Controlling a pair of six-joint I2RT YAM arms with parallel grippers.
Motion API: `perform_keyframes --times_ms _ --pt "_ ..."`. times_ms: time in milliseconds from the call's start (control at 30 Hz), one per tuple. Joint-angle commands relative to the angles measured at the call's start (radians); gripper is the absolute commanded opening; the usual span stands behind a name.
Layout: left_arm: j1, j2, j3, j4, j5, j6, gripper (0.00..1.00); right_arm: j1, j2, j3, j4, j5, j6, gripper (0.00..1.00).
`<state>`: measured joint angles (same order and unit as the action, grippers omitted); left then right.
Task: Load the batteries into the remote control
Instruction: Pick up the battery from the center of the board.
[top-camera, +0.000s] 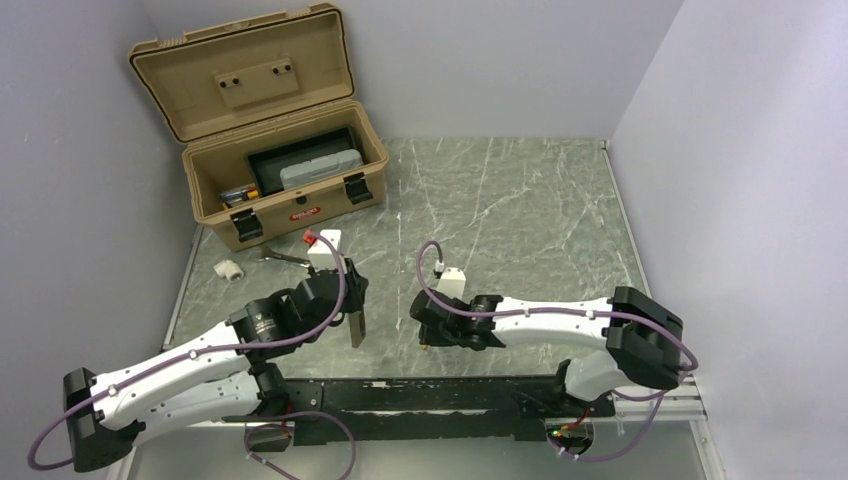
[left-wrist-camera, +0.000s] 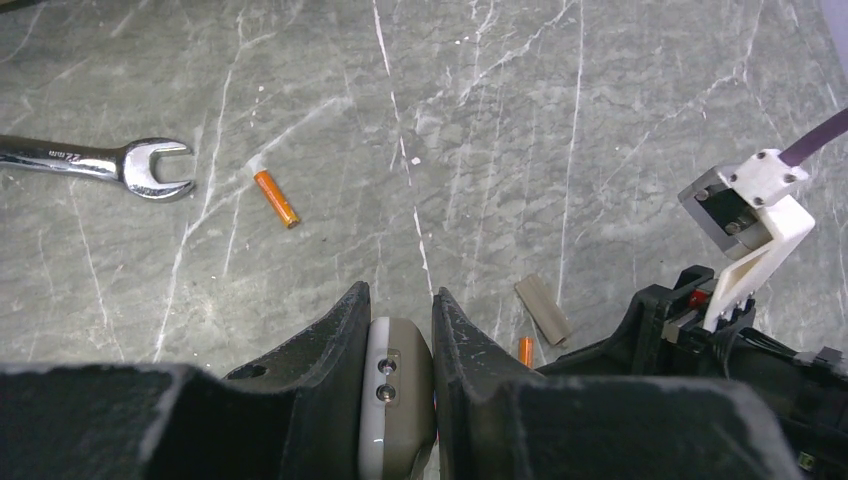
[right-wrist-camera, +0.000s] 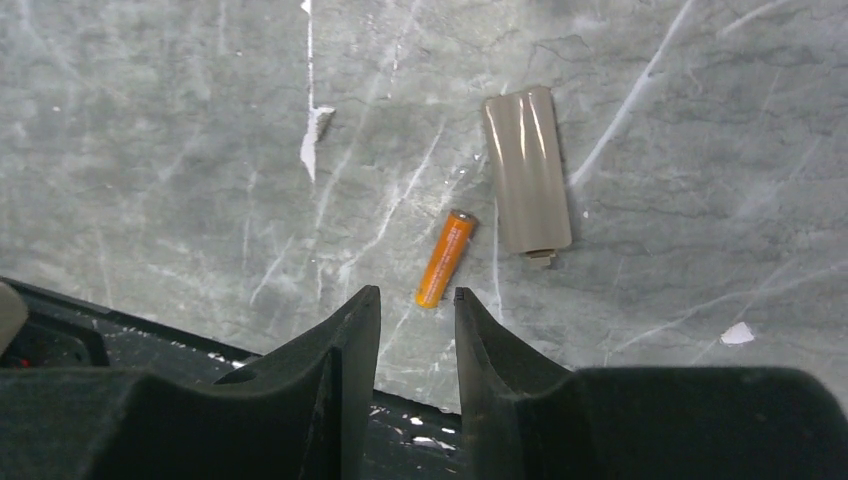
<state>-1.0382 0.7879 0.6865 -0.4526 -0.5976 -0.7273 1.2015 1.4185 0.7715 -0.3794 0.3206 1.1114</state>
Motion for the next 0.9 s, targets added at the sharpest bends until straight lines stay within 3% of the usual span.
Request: perform_keyframes --times_ms 0,600,867 --pt "0.015 -0.03 -0.013 0.043 0.019 0.001 0.0 0.006 0.037 0.067 -0.065 -0.015 0.041 0.36" --pt "0.032 -0.065 -0.037 0.056 0.037 0.013 0.0 -0.009 0.161 0.126 -0.083 -0.028 0.02 0.33" --pt "0.047 -0.064 -0.039 0.07 0.049 0.021 0.0 -0.017 0.201 0.158 -0.117 0.0 -0.017 0.25"
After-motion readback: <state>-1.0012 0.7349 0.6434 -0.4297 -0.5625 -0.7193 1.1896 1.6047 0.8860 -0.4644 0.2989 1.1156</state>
